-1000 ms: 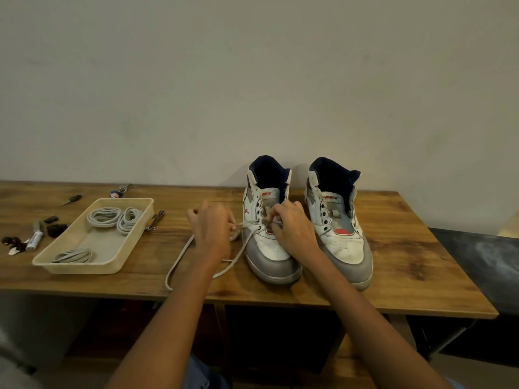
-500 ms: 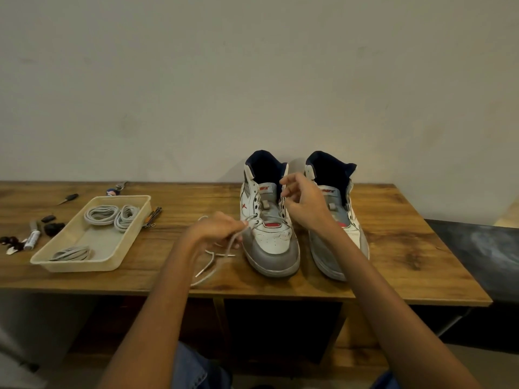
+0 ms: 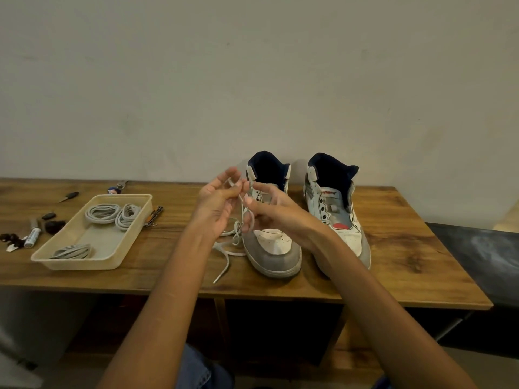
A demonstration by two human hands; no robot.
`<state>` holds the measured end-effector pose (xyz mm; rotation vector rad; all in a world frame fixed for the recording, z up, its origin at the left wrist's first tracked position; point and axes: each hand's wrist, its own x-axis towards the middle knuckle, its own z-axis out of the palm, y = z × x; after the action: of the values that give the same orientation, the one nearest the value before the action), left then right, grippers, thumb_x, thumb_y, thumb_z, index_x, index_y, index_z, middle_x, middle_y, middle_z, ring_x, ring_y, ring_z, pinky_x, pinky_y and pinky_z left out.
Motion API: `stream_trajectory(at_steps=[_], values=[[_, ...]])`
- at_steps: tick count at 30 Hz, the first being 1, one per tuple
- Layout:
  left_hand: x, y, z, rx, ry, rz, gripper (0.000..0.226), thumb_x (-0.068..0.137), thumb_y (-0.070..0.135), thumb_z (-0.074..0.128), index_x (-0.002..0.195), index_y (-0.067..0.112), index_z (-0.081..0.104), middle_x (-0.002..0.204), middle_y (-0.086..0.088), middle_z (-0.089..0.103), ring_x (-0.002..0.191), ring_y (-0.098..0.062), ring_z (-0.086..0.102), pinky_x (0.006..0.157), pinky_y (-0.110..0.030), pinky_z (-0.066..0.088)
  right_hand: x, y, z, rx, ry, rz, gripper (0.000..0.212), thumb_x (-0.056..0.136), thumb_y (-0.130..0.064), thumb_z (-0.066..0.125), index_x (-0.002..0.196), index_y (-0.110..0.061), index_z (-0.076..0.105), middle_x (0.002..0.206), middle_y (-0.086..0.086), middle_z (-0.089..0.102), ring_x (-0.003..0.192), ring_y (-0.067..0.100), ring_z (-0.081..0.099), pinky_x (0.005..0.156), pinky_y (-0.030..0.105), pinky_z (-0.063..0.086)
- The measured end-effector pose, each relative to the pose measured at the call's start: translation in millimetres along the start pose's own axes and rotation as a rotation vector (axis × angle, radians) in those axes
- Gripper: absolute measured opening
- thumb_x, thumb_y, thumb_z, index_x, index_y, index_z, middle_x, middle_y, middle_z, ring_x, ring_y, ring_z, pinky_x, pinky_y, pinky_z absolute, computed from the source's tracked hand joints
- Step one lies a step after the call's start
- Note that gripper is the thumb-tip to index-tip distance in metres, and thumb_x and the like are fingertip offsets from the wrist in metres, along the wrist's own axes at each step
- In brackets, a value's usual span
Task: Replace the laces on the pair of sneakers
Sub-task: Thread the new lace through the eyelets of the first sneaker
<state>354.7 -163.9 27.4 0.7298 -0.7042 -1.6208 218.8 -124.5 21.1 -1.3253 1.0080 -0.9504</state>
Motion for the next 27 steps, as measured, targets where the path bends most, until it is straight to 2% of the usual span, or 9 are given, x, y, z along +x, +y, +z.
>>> stream_trajectory(at_steps=[3,9,12,14,17,19,21,24,27], values=[[5,-2,-8,0.152,0.219,0.021,0.030,0.084,-0.020,0.047,0.097,0.004,0.059,0.091,-0.006,0.060,0.077,-0.015,0.062,0.061,-0.018,0.056,-8,-13,-17,0.033,0.033,-0.042,0.050,0.090,-0.015,0.059,0.135,-0.015,0.037,0.067,0.000,0.062,0.061,0.014,0.062,0.073,0.028,0.055],[20,-11,-35,0.841,0.398,0.149,0.036,0.080,-0.022,0.048,0.092,0.009,0.062,0.095,-0.007,0.064,0.072,-0.012,0.059,0.048,-0.016,0.048,-24,-31,-79,0.367,0.492,-0.265,0.010,0.095,-0.014,0.052,0.097,-0.009,0.060,0.063,-0.003,0.051,0.053,0.008,0.048,0.068,0.029,0.047],[26,-11,-41,0.962,0.450,0.134,0.028,0.086,-0.012,0.051,0.079,0.013,0.062,0.102,-0.012,0.067,0.079,-0.021,0.063,0.063,-0.032,0.055,-37,-38,-101,0.482,0.568,-0.348,0.013,0.097,-0.017,0.048,0.091,-0.010,0.057,0.060,-0.006,0.050,0.053,0.006,0.044,0.060,0.021,0.044],[24,-8,-44,1.321,0.427,0.025,0.014,0.091,0.005,0.054,0.090,0.012,0.066,0.100,-0.011,0.066,0.086,-0.025,0.062,0.073,-0.037,0.053,-42,-41,-106,0.471,0.598,-0.375,0.017,0.099,-0.019,0.046,0.089,-0.012,0.058,0.063,-0.006,0.049,0.054,0.005,0.045,0.055,0.018,0.043],[13,-12,-35,1.837,0.481,0.011,0.033,0.095,0.031,0.050,0.113,0.004,0.059,0.115,-0.015,0.057,0.107,-0.029,0.053,0.084,-0.036,0.043,-40,-40,-99,0.315,0.549,-0.300,0.012,0.096,-0.016,0.051,0.090,-0.010,0.060,0.068,-0.004,0.054,0.056,0.006,0.050,0.054,0.018,0.044],[6,-13,-16,1.673,0.342,0.359,0.036,0.096,0.031,0.048,0.120,0.006,0.055,0.122,-0.011,0.054,0.114,-0.024,0.049,0.089,-0.028,0.039,-35,-38,-84,0.122,0.421,-0.197,0.008,0.093,-0.013,0.056,0.092,-0.009,0.063,0.068,-0.001,0.058,0.055,0.008,0.054,0.049,0.018,0.044],[-1,-15,8,1.284,-0.004,0.511,0.033,0.098,0.028,0.043,0.123,0.009,0.053,0.117,-0.005,0.059,0.106,-0.014,0.055,0.083,-0.015,0.042,-28,-35,-64,-0.014,0.238,-0.105,0.007,0.090,-0.011,0.058,0.093,-0.006,0.063,0.067,0.002,0.061,0.054,0.010,0.056,0.044,0.015,0.044],[-15,-23,32,0.904,-0.324,0.225,0.034,0.101,0.031,0.032,0.112,0.011,0.057,0.089,0.000,0.064,0.079,-0.011,0.063,0.072,-0.023,0.054,-20,-29,-45,-0.031,0.062,-0.039,0.004,0.089,-0.006,0.058,0.092,-0.003,0.058,0.071,0.008,0.061,0.049,0.010,0.057,0.040,0.014,0.042],[-19,-26,31,0.974,-0.355,0.142,0.039,0.100,0.034,0.032,0.083,0.011,0.059,0.060,0.002,0.054,0.043,-0.001,0.044,0.042,-0.013,0.036,-18,-26,-49,-0.042,0.070,-0.011,0.005,0.089,-0.009,0.061,0.091,-0.005,0.058,0.069,0.005,0.060,0.044,0.007,0.050,0.034,0.011,0.032]])
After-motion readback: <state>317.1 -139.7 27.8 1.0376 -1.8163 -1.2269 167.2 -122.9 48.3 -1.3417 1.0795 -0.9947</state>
